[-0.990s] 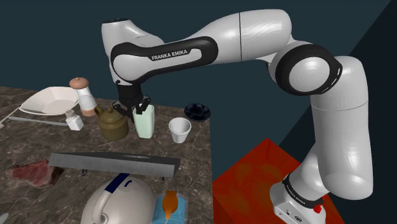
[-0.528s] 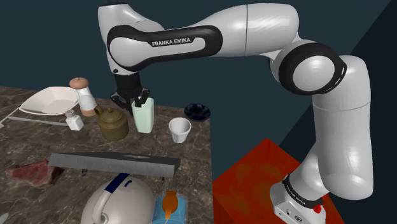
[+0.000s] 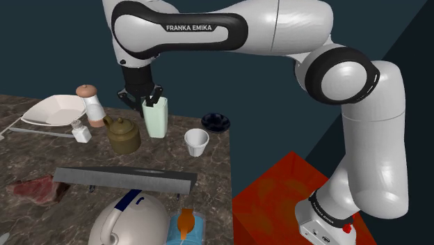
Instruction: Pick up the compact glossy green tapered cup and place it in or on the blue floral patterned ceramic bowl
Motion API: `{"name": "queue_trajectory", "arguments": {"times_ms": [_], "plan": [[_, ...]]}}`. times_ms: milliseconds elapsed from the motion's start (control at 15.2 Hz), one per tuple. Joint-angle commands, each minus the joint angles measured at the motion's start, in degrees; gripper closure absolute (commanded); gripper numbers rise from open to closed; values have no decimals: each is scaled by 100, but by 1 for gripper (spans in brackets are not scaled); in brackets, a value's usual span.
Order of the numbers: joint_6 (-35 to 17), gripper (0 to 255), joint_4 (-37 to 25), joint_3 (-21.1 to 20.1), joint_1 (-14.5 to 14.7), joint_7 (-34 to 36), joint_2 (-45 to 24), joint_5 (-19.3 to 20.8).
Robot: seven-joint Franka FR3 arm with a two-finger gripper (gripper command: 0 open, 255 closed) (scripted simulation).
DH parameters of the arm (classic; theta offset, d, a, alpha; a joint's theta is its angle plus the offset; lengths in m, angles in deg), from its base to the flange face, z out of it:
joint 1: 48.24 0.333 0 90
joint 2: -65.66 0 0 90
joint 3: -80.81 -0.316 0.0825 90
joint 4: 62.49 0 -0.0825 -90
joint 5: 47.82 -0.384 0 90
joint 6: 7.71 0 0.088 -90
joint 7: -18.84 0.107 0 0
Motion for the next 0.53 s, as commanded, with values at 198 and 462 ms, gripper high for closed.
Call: {"name": "queue_trajectory", "arguments": {"times_ms": [198,462], "plan": [[404,255,-441,-5,59,3,-33,5],[157,255,432,-7,-350,-286,594,-157]]}}
